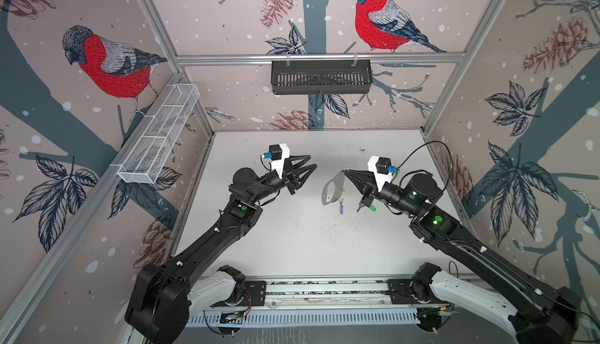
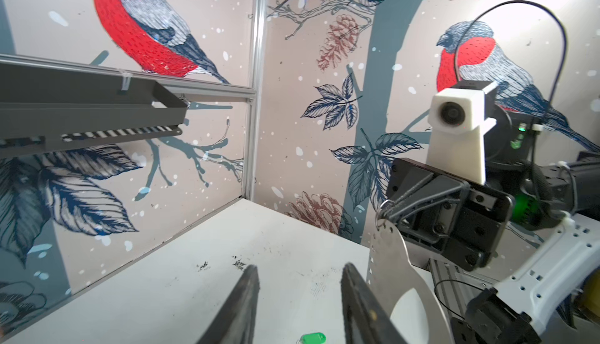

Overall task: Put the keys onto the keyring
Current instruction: 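Move the left gripper to the steel plate and close on it beside the right gripper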

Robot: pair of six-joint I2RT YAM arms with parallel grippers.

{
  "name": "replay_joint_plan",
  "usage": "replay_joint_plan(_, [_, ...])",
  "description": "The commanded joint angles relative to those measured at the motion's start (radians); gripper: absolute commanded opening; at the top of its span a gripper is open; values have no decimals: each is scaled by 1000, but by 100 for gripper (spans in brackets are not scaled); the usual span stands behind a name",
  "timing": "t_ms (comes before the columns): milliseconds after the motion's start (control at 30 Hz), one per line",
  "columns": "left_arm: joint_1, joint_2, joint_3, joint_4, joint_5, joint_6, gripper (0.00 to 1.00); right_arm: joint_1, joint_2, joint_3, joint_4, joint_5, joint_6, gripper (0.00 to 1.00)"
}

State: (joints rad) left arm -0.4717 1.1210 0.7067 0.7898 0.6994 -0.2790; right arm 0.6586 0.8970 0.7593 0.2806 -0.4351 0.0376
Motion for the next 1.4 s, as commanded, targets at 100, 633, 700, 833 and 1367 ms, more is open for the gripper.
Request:
replay_joint_plan(100, [0,45,13,199,205,0,42,-50,27,29,39,-258,32,0])
replay_joint_plan(633, [-54,136,76,276,335,-30,41,-82,107,83,63,-424,64,0])
replay_joint_plan(700, [-70,143,88,247,339,-11,41,-83,115,85,68,-429,64,0])
replay_joint_plan(833, [-86,146,97,207,333,18,41,-82,128,90,74,-439,64,0])
replay_joint_plan(1367, [-106,177,130,135,330,51,30,-79,144,96,88,-472,55,0])
